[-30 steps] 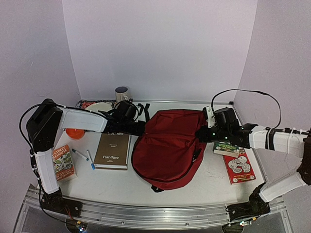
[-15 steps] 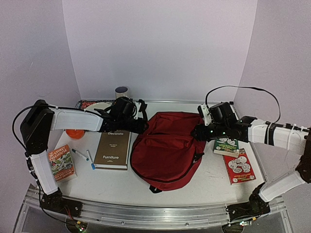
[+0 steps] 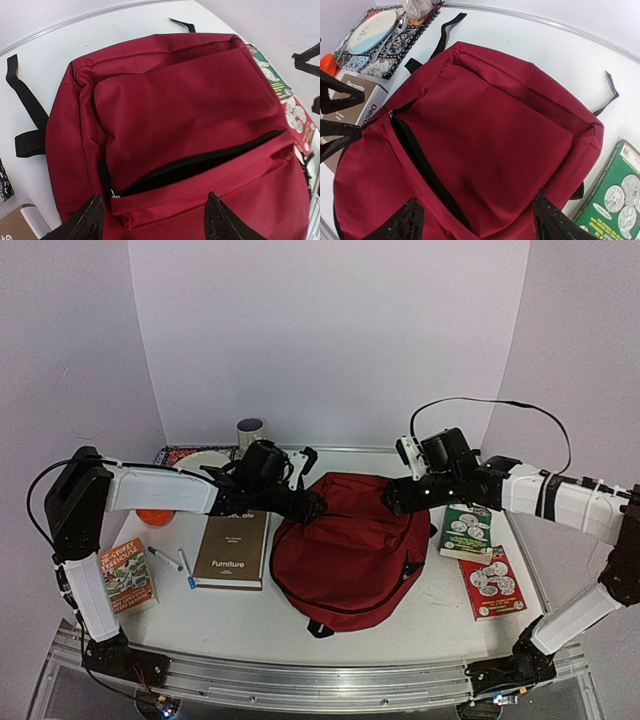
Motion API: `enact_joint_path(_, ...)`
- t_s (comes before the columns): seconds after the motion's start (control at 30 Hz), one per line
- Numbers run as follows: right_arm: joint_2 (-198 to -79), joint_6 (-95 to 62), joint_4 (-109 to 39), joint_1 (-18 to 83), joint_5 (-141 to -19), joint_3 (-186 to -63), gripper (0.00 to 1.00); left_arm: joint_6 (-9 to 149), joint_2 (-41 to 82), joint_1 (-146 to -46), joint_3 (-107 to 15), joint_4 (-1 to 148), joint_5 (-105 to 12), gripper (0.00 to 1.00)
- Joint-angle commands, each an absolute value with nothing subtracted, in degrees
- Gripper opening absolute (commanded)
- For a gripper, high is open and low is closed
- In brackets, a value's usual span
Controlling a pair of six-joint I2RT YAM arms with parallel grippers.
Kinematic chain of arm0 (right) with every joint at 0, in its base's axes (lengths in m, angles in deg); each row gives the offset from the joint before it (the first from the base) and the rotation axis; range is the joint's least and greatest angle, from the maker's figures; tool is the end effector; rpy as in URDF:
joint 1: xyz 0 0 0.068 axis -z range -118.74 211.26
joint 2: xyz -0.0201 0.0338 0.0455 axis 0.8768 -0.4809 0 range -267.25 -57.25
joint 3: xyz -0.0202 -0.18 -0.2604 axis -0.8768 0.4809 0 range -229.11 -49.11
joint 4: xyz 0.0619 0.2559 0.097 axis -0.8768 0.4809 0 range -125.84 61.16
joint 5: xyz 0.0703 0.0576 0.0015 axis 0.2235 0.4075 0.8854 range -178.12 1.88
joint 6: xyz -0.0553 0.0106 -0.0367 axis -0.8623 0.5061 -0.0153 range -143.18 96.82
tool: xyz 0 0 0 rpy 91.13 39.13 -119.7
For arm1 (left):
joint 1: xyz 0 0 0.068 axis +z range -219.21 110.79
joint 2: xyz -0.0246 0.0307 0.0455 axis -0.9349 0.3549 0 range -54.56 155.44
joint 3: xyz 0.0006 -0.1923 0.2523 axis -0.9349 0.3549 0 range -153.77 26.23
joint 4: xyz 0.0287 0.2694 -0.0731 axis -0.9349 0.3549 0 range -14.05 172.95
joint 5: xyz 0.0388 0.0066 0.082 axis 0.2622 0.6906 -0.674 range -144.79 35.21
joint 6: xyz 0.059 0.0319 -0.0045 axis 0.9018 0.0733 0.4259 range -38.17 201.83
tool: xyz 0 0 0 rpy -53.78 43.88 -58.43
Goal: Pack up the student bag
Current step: Grab the lower front pocket of the student bag.
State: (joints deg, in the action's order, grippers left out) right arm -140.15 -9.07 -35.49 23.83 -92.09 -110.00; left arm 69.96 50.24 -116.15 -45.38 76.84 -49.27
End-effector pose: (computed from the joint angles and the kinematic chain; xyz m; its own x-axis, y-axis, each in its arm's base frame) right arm 0.2946 0.2207 0.3285 -0.4283 -0.0215 -0.9034 -0.4650 0.8625 0.1999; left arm 0.3099 -0.3393 0.2465 -0.5352 0.2727 -0.7995 0.6861 0.6924 -0.2232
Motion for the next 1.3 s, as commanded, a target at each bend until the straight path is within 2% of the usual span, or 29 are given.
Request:
enact_joint_path(0.0, -143.5, -12.1, -32.3, 23.4, -92.6, -114.7, 0.78, 71.2, 53.5, -116.1, -49.8, 75.6, -52.2, 0.71)
enact_joint_path(0.53, -155.8, -17.8, -29.2, 19.9, -93.9, -122.4, 0.92, 72.0, 56.0, -119.2, -45.2, 77.6, -58.4, 0.76)
enact_joint_path(0.87, -162.7, -21.1, -24.8, 16.4, -102.5, -125.3, 0.94, 69.5, 53.9, -120.2, -41.9, 76.5, -59.9, 0.76)
enact_joint_path(1.27, -162.9, -21.4, -21.7, 11.4, -105.8, -122.8, 0.95, 55.0, 50.7, -120.2, -40.2, 76.5, -63.1, 0.8)
